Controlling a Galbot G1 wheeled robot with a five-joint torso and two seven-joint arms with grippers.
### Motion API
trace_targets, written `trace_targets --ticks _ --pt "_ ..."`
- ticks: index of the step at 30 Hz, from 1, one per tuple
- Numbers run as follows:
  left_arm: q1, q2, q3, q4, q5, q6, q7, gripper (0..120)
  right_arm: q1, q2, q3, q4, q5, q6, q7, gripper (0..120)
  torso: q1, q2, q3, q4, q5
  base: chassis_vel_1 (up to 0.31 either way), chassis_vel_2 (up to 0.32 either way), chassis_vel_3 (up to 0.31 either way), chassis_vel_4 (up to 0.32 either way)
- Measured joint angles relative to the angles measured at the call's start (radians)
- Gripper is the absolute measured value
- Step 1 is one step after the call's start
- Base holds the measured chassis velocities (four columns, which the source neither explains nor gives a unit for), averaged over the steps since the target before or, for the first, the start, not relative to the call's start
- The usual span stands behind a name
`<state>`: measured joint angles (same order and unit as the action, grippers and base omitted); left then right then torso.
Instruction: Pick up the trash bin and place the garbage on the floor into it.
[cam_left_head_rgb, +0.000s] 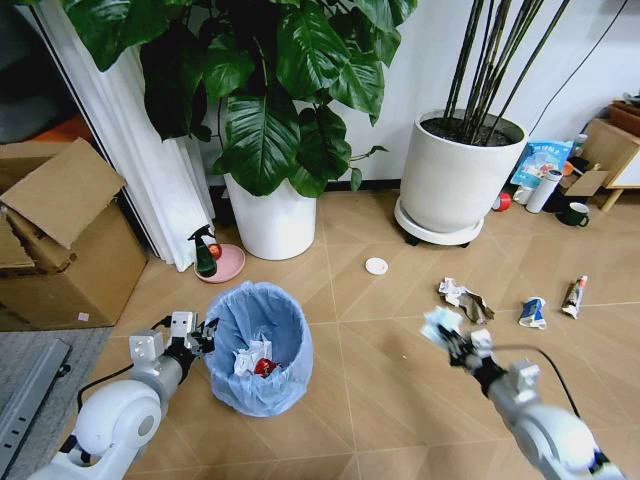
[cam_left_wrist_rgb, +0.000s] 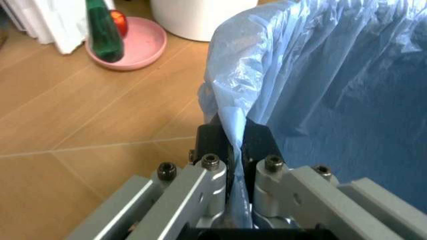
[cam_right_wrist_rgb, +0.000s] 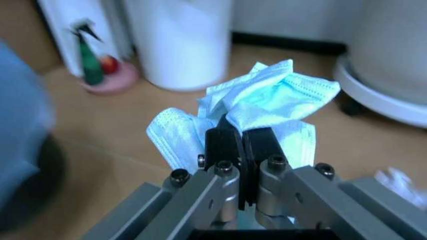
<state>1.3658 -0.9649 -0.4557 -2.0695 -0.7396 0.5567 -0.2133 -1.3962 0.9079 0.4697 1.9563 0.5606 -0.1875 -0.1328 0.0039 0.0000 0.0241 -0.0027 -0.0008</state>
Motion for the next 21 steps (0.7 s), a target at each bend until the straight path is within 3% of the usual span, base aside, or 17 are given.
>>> trace_targets --ticks 4,6,10,11,12,13,21 --pt "0.002 -0.003 0.004 0.009 0.01 0.0 0.01 0 0.096 -0.041 -0.085 0.041 0.064 -0.029 0.016 0 0.0 0.0 0.0 0.0001 0.0 0.0 0.0 0.0 0.0" --pt "0.008 -0.009 0.004 0.02 0.019 0.001 0.013 0 0.254 -0.075 -0.216 0.068 0.148 -0.049 0.023 0 0.0 0.0 0.0 0.0007 -0.001 0.0 0.0 0.0 0.0" --pt "0.007 -0.011 0.004 0.025 0.02 0.001 0.013 0 0.358 -0.078 -0.328 0.073 0.209 -0.06 0.023 0 0.0 0.0 0.0 0.0006 0.0 0.0 0.0 0.0 0.0" --pt "0.005 -0.011 0.006 0.027 0.02 0.002 0.012 0 0.406 -0.076 -0.373 0.073 0.233 -0.062 0.023 0 0.0 0.0 0.0 0.0009 0.001 0.0 0.0 0.0 0.0" --pt "-0.003 -0.011 0.011 0.031 0.02 0.005 0.008 0 0.485 -0.063 -0.458 0.068 0.275 -0.065 0.023 0 0.0 0.0 0.0 0.0007 -0.001 0.0 0.0 0.0 0.0" --pt "-0.006 -0.011 0.015 0.034 0.019 0.008 0.006 0 0.532 -0.053 -0.511 0.062 0.294 -0.07 0.022 0 0.0 0.0 0.0 0.0006 -0.0006 0.0 0.0 0.0 0.0" --pt "-0.02 -0.012 0.022 0.039 -0.006 0.019 -0.019 0 0.713 0.012 -0.742 0.011 0.324 -0.074 0.006 0 0.0 0.0 0.0 0.0006 0.0 0.0 0.0 0.0 0.0"
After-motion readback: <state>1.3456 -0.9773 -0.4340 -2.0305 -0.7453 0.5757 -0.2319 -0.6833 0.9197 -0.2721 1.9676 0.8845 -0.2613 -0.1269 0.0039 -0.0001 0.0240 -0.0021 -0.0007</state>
